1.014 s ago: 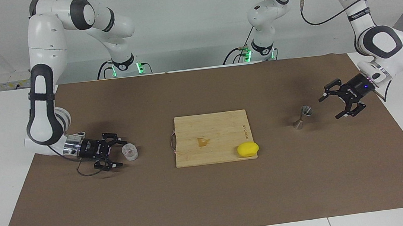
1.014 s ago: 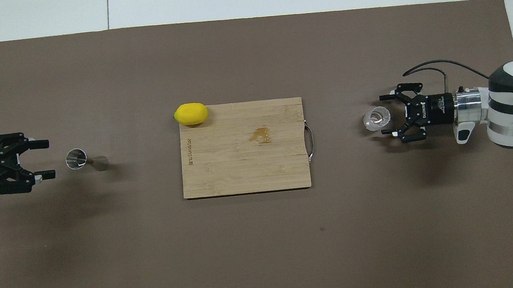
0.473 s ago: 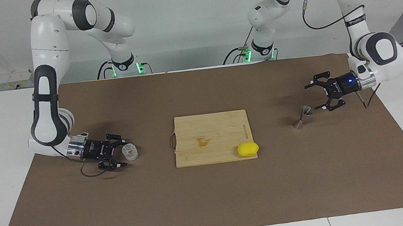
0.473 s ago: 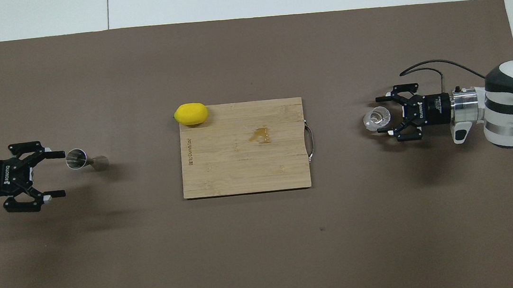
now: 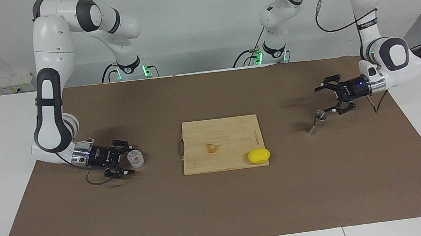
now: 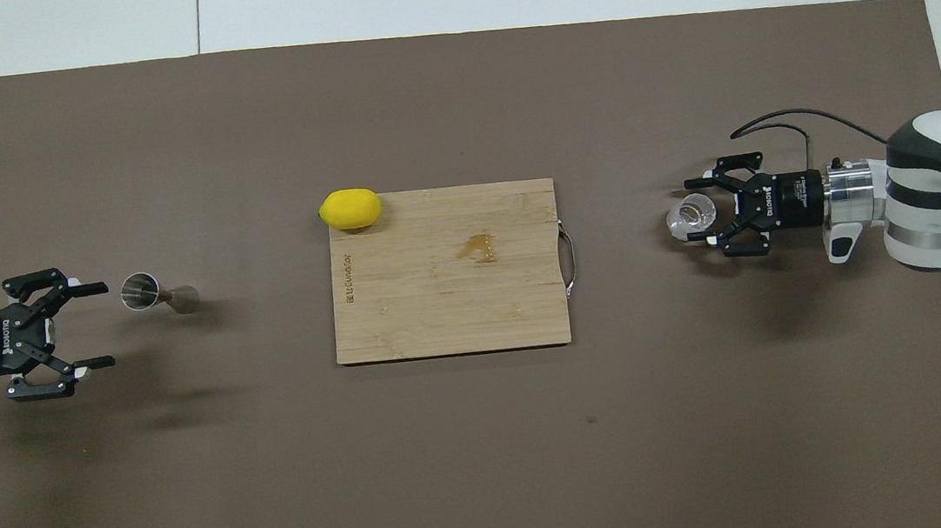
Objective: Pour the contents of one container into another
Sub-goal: 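Close the right gripper on the clear cup while the left gripper opens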
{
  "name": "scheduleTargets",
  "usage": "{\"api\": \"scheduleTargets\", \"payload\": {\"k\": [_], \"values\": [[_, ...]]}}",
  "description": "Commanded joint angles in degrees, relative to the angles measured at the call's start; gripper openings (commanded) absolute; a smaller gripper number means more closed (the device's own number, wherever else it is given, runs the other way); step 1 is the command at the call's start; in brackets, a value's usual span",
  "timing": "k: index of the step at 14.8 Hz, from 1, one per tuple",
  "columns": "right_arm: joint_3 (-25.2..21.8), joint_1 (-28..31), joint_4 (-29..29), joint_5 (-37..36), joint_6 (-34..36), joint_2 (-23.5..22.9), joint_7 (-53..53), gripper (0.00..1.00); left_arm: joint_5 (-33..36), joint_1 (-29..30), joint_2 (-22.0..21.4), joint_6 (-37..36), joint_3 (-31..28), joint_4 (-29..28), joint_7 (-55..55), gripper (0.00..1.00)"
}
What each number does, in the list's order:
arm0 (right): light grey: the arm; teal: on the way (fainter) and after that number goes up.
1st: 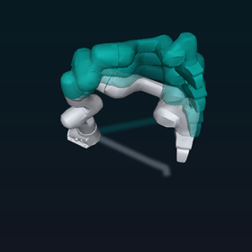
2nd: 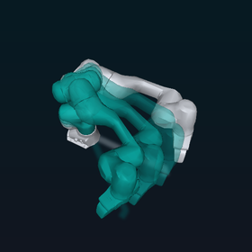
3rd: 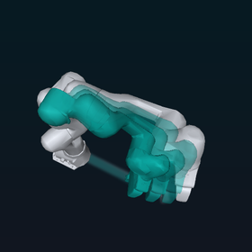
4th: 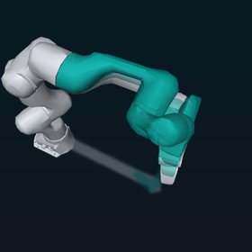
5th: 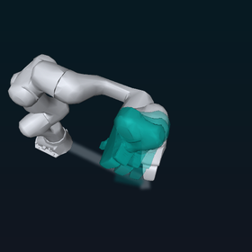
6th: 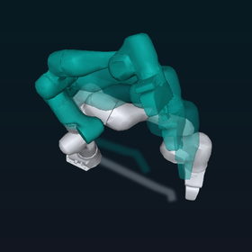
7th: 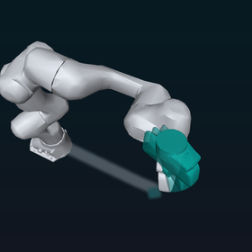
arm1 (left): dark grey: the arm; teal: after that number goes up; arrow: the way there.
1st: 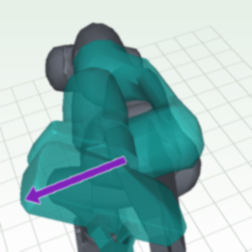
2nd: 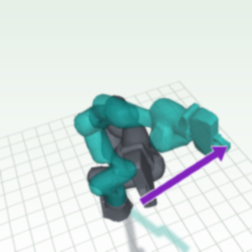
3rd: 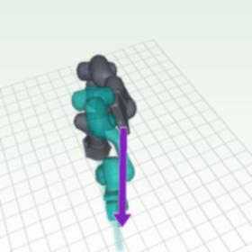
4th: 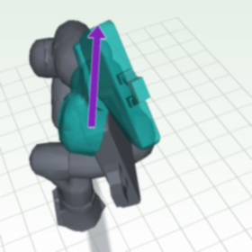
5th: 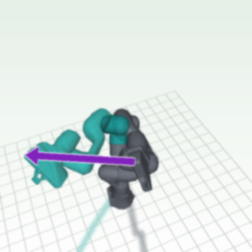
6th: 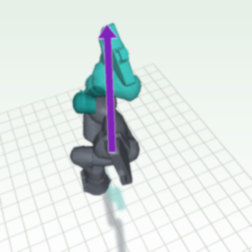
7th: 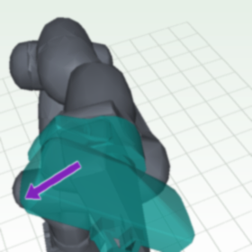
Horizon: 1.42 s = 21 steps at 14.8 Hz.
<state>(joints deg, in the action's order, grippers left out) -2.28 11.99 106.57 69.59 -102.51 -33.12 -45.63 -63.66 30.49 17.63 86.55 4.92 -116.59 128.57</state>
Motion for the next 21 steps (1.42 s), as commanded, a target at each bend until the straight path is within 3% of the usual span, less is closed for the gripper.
{"api": "scheduleTargets", "payload": {"k": [1, 3, 6, 16, 21], "values": [[0.17, 0.05, -1.01, 1.51, -0.67, -0.98, 0.1, 0.4, -5.15, 0.72, 4.7, -0.77, 0.44, -0.13, 5.37, 1.0], [0.17, 0.05, -1.27, 1.51, -0.41, -0.72, 0.1, 0.17, -8.38, 0.28, 4.87, 0.63, 0.44, -0.74, 8.79, 1.0], [0.17, -0.04, -2.15, 1.51, -0.58, 0.25, 0.1, 0.0, -9.29, 0.45, 6.71, 0.82, 0.44, -0.92, 9.06, 1.0], [0.17, -1.62, -1.36, 1.6, -4.97, 10.7, -6.39, 0.0, -12.36, -1.92, 7.86, -0.06, 0.97, -1.89, 10.65, 1.0], [0.08, -3.64, -1.01, 0.81, -8.83, 13.34, -9.2, 0.0, -12.45, -2.18, 7.77, -2.26, 0.97, -1.8, 10.65, 1.0]]}}
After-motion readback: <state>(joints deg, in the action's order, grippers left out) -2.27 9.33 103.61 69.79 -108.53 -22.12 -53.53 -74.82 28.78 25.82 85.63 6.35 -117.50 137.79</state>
